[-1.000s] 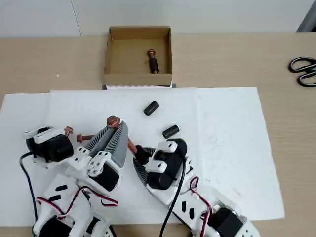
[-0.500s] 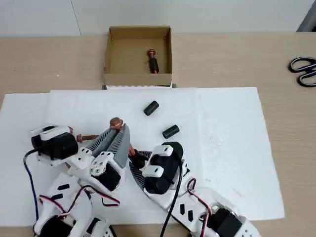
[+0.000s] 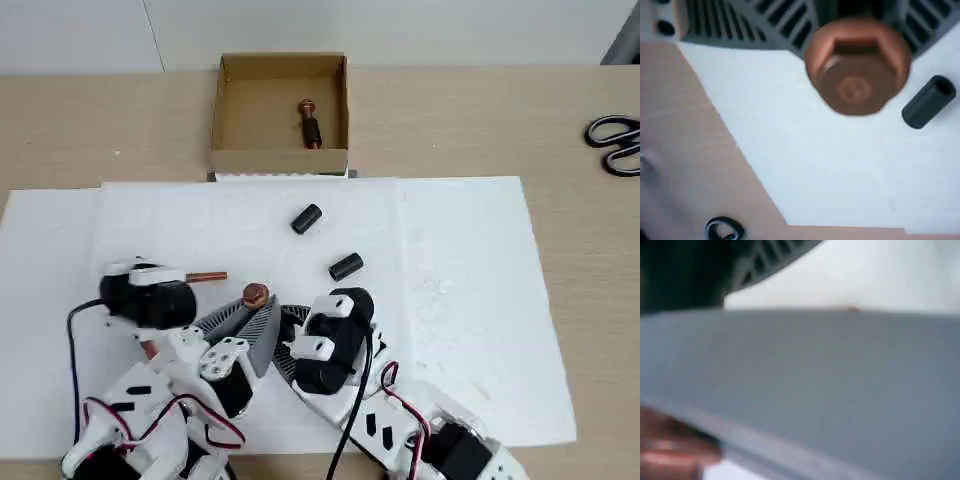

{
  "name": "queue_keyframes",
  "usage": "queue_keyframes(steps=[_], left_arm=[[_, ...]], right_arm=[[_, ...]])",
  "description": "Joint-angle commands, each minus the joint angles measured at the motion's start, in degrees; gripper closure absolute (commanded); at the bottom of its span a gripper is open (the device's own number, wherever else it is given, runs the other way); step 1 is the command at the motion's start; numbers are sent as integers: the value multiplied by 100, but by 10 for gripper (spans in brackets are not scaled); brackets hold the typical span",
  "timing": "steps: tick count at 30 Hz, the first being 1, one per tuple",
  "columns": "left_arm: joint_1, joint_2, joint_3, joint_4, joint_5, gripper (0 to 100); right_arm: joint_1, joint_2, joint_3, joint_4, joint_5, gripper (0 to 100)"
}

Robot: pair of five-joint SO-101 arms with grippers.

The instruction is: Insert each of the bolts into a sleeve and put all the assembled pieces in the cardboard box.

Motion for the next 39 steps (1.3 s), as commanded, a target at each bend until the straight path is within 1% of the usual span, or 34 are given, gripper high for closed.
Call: queue_keyframes(steps=[1,9,11,14,16,24,26,29,31,39], left_arm=[[105,-62,22,-9,-211,994],[62,-62,-154,-18,-246,991],[62,-62,-163,18,-246,954],[62,-62,-171,141,-237,859],[62,-62,-171,237,-237,818],[26,-53,-180,404,-290,805],[-273,-53,-154,501,-563,805],[-923,-53,-92,633,-1125,804],[-1213,-53,-101,668,-1257,804],[-1275,-53,-347,633,-1152,804]], right_arm=[[-31,-66,-79,-207,-18,995],[-31,-66,-79,-330,-18,995],[-31,-66,-79,-391,-9,995],[-31,-66,-79,-400,-9,995],[-31,-66,-79,-382,-9,995],[-31,-66,-79,-356,-9,995],[-31,-66,-79,-356,-9,995],[-31,-66,-79,-356,-9,995],[-31,-66,-79,-356,-9,995],[-31,-57,-44,-356,-9,995]])
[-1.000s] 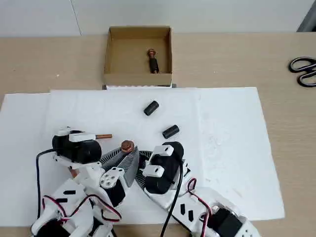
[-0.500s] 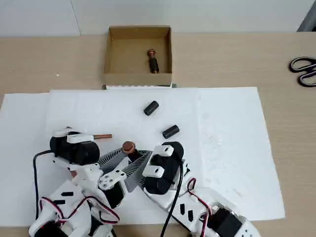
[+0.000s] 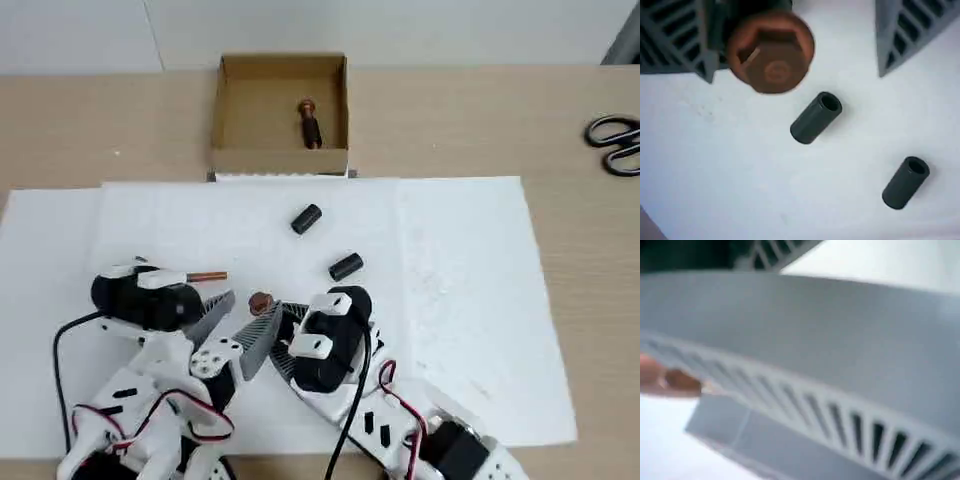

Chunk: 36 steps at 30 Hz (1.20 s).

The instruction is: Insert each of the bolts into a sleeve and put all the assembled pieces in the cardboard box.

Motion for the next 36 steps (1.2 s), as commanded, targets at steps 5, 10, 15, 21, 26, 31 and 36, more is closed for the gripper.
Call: queue_keyframes(steps=[5,10,15,21,26,31,36], left_arm=[[-123,-53,-716,0,255,809],[-167,-53,-1077,-9,501,897],[-967,-62,-1121,0,527,996],[-2374,-62,-136,18,369,993],[-2374,-62,435,-255,-343,993],[-2400,-62,708,-316,-826,993],[-2400,-62,1411,-624,-949,993]], right_arm=[[-22,-75,-53,-189,-9,995],[4,-75,44,-189,-9,995],[488,-75,360,-189,-35,995],[1095,-40,571,-163,-35,996],[1622,-40,607,215,-44,996],[2255,-22,352,268,-44,996],[2369,163,-149,576,-44,996]])
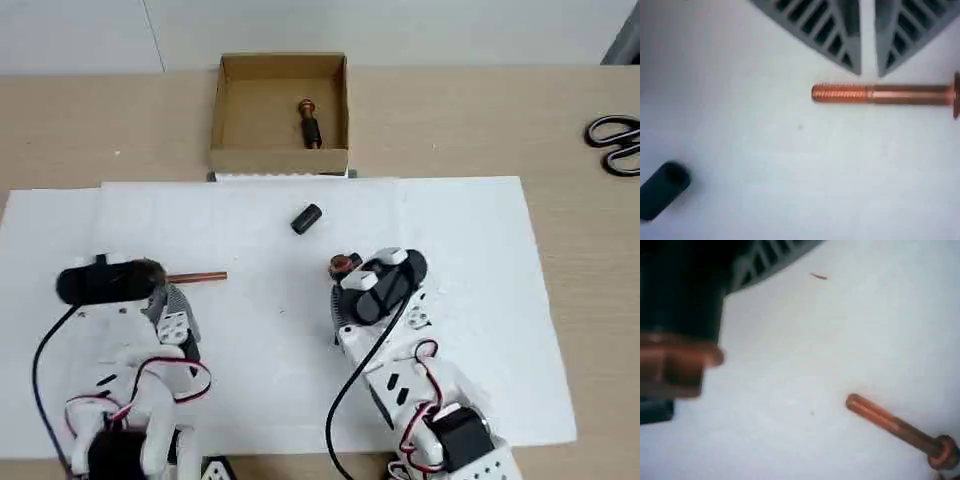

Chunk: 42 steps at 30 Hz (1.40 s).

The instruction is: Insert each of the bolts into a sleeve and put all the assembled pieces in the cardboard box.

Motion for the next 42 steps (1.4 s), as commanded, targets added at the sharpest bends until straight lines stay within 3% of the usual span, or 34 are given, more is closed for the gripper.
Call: queue_keyframes(steps=[1,9,17,42], left_arm=[[-35,-53,295,-352,-167,993],[-35,-53,1068,-519,-193,993],[-35,-53,1508,-686,-193,994],[-466,-53,1490,-607,-290,994]], right_arm=[[84,277,-686,66,-44,996],[92,2536,-2462,-4,-299,996],[277,5305,-4563,-804,-273,996],[769,14044,-13486,-971,-299,995]])
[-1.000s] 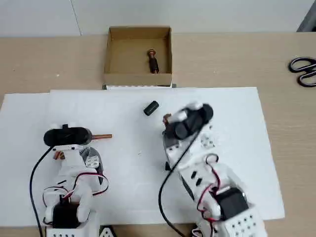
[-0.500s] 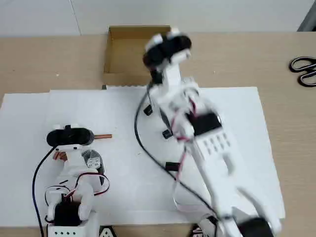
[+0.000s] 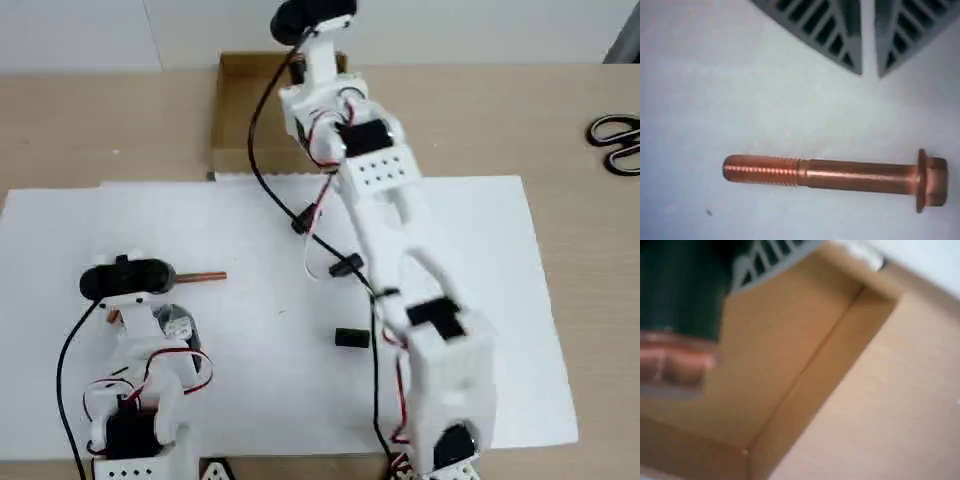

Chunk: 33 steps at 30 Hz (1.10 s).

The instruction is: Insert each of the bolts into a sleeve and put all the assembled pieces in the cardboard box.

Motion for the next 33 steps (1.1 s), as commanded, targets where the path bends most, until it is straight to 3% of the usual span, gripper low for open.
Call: queue_keyframes(steps=[1,10,17,24,28,33], left_arm=[[-9,-53,-48,-53,-62,994],[-9,-53,-48,-53,-62,994],[-9,-53,-48,-53,-62,994],[-9,-53,-48,-53,-62,994],[-9,-53,-48,-53,-62,994],[-9,-53,-48,-53,-62,994]], right_arm=[[40,989,-1618,-347,-62,995],[4,3415,-4141,-576,-26,995],[-22,4040,-4879,-251,-44,988],[-84,4040,-4923,312,-53,751],[-75,4040,-5284,426,-62,743],[-92,4031,-6084,1323,-26,743]])
